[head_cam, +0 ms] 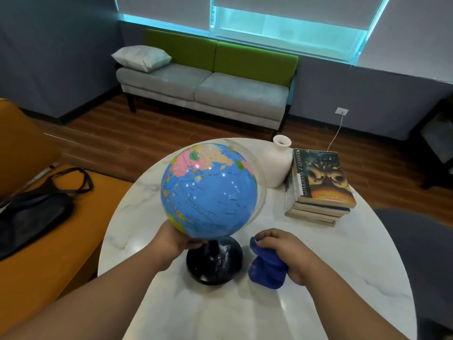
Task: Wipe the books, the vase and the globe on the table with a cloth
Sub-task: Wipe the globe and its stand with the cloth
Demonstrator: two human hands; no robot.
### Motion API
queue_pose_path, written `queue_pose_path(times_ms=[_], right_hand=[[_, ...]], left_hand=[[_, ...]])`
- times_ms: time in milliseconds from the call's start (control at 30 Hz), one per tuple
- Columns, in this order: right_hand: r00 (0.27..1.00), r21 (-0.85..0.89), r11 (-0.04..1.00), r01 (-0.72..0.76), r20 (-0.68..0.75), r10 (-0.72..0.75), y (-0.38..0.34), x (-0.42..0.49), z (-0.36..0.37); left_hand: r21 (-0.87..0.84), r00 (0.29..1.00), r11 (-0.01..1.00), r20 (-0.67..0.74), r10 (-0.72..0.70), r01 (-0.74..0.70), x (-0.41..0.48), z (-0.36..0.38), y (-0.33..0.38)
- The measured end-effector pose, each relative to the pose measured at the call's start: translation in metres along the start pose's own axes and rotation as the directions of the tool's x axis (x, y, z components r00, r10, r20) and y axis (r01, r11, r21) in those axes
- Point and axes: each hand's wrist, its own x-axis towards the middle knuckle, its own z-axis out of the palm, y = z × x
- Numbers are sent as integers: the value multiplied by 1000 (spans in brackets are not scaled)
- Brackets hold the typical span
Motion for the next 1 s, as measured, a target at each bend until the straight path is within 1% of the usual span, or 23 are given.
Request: queue_pose_path(times_ms=[67,100,167,200,233,267,300,333,367,400,467,533,600,633,667,733,767,833,867,900,933,967,1000], right_hand=[[998,-36,998,49,-32,-50,-3,0,14],[991,-92,990,107,-66,-114,-5,0,22],[949,-292,923,251,-115,-295,-6,2,39],[925,-380,875,300,-107,-364,-7,3,48],[912,-436,834,337,-71,-405,-7,2,56],[913,-470,804,364,11,-408,-5,2,62],[915,-513,765,389,121,-384,-2,2,66],[909,-581,701,413,220,-354,2,5,68],[904,-652,627,426,277,-326,3,8,68],[917,-707,585,396,271,-293,4,10,65],[944,-756,570,323,215,-249,6,14,60],[945,-778,552,300,161,-286,4,20,59],[936,-753,590,293,99,-338,2,21,64],[915,-740,576,348,135,-380,2,21,67],[897,-730,550,406,206,-391,1,19,69],[878,-734,492,468,323,-353,3,20,67],[895,-761,480,437,315,-316,3,24,64],[949,-816,496,298,195,-249,3,34,59],[962,-834,498,240,137,-235,1,36,58],[963,-834,501,230,122,-239,1,37,61],[954,-827,498,263,146,-262,1,34,65],[940,-805,504,315,189,-285,3,33,68],[923,-792,488,368,246,-297,9,35,70]], left_hand=[[-9,1000,1000,19,7,-7,-2,-5,-2],[-10,1000,1000,22,9,-9,-3,-6,-4],[12,1000,1000,24,17,-17,-5,-8,-5],[24,1000,999,19,22,-22,-6,-8,-5],[26,1000,999,8,24,-24,-6,-8,-6],[13,1000,1000,-1,20,-20,-7,-7,-8],[0,1000,1000,-14,15,-15,-6,-8,-9],[-14,1000,1000,-25,12,-12,-7,-7,-10],[-21,999,1000,-37,17,-18,-7,-6,-10],[-31,999,999,-42,27,-28,-8,-4,-9],[-58,998,997,-41,49,-51,-11,1,-7],[-75,998,996,-36,48,-51,-14,3,-6],[-26,999,999,-30,34,-35,-11,0,-6],[6,999,1000,-26,25,-25,-10,-2,-7],[30,1000,999,-23,18,-17,-8,-4,-8],[47,1000,999,-14,10,-9,-7,-6,-9],[46,1000,999,-14,6,-6,-7,-6,-10],[33,1000,999,-20,-6,7,-8,-7,-12],[24,1000,1000,-18,-6,6,-8,-9,-14],[23,1000,1000,-7,-10,10,-8,-11,-14],[29,1000,999,7,-16,16,-8,-13,-15],[33,1000,999,18,-25,24,-8,-16,-15],[35,999,999,25,-30,29,-7,-18,-15]])
